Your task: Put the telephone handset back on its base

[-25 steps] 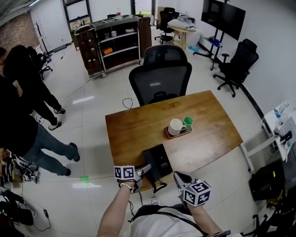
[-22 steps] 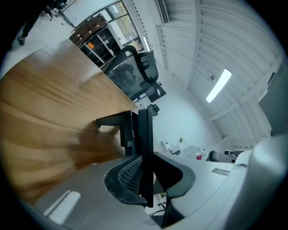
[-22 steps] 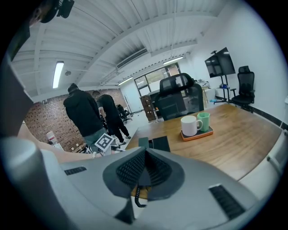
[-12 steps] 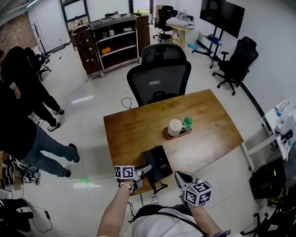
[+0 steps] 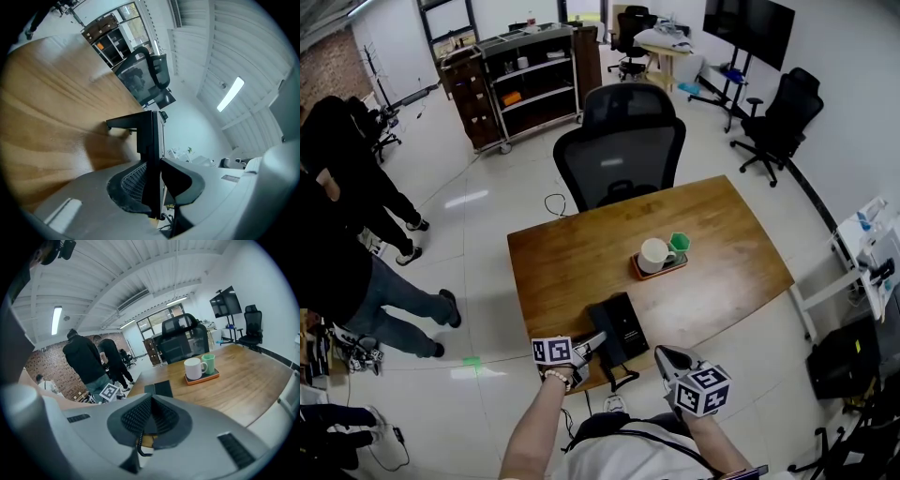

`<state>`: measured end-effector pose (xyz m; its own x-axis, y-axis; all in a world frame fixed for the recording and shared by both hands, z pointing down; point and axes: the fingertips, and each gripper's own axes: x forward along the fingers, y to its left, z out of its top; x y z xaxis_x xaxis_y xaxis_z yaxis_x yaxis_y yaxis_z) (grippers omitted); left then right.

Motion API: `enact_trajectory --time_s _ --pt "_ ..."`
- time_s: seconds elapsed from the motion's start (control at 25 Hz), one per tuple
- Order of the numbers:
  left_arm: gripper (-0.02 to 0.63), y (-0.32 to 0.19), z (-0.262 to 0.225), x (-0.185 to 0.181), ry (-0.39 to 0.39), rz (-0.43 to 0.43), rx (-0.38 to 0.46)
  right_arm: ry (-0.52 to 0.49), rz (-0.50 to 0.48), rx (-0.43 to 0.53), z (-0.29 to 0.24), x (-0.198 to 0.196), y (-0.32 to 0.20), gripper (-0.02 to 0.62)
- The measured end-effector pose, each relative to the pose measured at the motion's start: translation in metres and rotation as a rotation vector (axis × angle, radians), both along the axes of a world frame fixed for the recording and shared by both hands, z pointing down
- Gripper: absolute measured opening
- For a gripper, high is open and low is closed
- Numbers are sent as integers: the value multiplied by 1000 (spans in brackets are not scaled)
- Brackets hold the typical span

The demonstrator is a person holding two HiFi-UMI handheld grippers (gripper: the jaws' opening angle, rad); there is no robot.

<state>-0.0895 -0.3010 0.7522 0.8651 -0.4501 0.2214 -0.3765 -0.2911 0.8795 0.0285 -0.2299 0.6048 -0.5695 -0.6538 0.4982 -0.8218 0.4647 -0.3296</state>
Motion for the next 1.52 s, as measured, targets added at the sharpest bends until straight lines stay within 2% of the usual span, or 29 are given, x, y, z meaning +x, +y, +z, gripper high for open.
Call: enact_trajectory --time_s 0.12,0.32,0.36,0.48,0.64,0.8,0.88,0.96,1.2,1.52 --pt "170 -1 7 -10 -78 -68 -11 -2 -7 -3 -1 1 0 2" --pt "174 14 -19 -48 -188 -268 38 -7 -24 -13 -4 5 5 2" --pt "162 21 -27 -57 -212 -303 52 -8 -30 -15 -4 5 6 2" --pt "2 46 -51 -73 -266 -364 85 -12 -48 -14 -7 5 10 2" --pt "2 80 -84 -71 -382 -402 134 -12 -65 1 -11 9 17 2" --pt "2 111 -111 -65 -595 -463 221 -2 -82 21 -17 16 27 3" --pt "2 128 -119 -57 -668 -477 238 -2 -95 29 -20 20 34 3" --pt "2 144 -124 -47 -690 -490 236 -5 -109 35 -23 23 42 3" --pt "2 186 -131 -16 -678 -537 215 -19 -141 41 -27 36 74 3" --pt "2 225 -130 19 -683 -548 207 -30 -164 27 -23 59 114 2"
